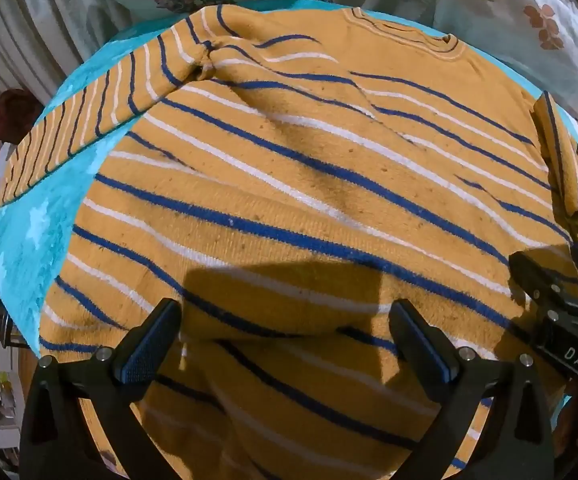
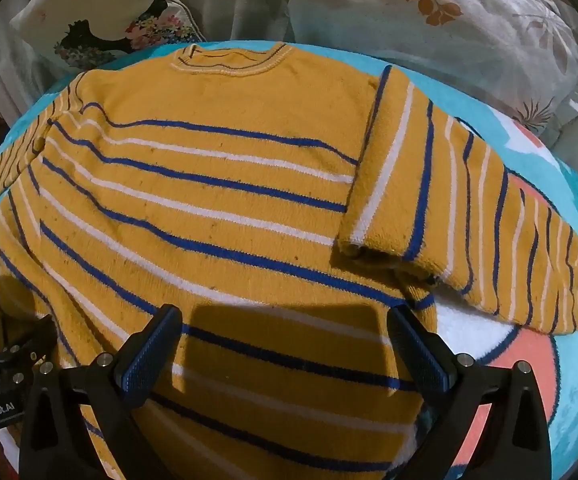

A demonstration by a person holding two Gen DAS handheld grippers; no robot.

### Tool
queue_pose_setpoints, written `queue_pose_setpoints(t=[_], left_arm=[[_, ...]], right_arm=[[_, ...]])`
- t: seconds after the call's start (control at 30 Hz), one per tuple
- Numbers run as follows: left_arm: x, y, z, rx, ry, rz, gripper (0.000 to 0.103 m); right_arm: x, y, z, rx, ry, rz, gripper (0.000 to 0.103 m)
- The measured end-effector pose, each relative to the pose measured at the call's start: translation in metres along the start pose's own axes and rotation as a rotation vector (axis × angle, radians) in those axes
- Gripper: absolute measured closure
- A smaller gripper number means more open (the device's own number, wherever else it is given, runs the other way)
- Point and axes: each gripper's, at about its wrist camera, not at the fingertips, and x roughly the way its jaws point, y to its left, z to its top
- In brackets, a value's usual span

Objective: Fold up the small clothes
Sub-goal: 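Position both grippers over the spread striped sweater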

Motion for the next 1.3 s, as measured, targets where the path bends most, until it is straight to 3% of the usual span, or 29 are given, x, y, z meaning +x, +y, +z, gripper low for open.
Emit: queue_pose_setpoints(t=[0.23, 0.33, 0.47, 0.63, 0.83, 0.97, 1.07, 1.1, 1.23, 1.3], left_arm=[[-0.003, -0.006, 0.009, 0.007, 0.006, -0.008, 0.000], [-0.015, -0.005, 0.008, 0.012, -0.043, -0.010, 0.000], [-0.037, -0.003, 0.001, 0.025, -0.121, 0.005, 0.000], [-0.062, -0.002, -0.007, 0.011, -0.194, 0.030, 0.000], [-0.104, -0.008, -0.003, -0.022, -0.393, 0.130, 0.000], [-0.132, -0.010, -0.006, -0.020, -0.514, 0.143, 0.000], [-0.139, -0.013, -0.003, -0.023, -0.510, 0.102, 0.000], [-0.137, -0.014, -0.002, -0.024, -0.487, 0.097, 0.000], [-0.124, -0.020, -0.003, -0.001, -0.370, 0.059, 0.000], [-0.122, -0.014, -0.010, -0.003, -0.363, 0.037, 0.000]], right_arm=[[0.004, 0.004, 0.008, 0.008, 0.037, -0.010, 0.000], [0.010, 0.007, 0.023, 0.010, 0.051, -0.003, 0.000], [0.009, 0.000, 0.015, -0.001, 0.036, 0.001, 0.000], [0.017, -0.002, 0.023, -0.030, 0.128, 0.024, 0.000], [0.006, -0.024, 0.028, 0.062, 0.179, 0.072, 0.012], [-0.007, -0.032, 0.019, 0.089, 0.099, 0.098, 0.018], [-0.022, -0.031, 0.010, 0.068, 0.057, 0.118, 0.018], [-0.025, -0.029, 0.005, 0.036, 0.049, 0.062, 0.018], [-0.045, -0.033, -0.013, 0.014, -0.004, 0.088, 0.018], [-0.049, -0.033, -0.015, 0.006, -0.020, 0.106, 0.018]])
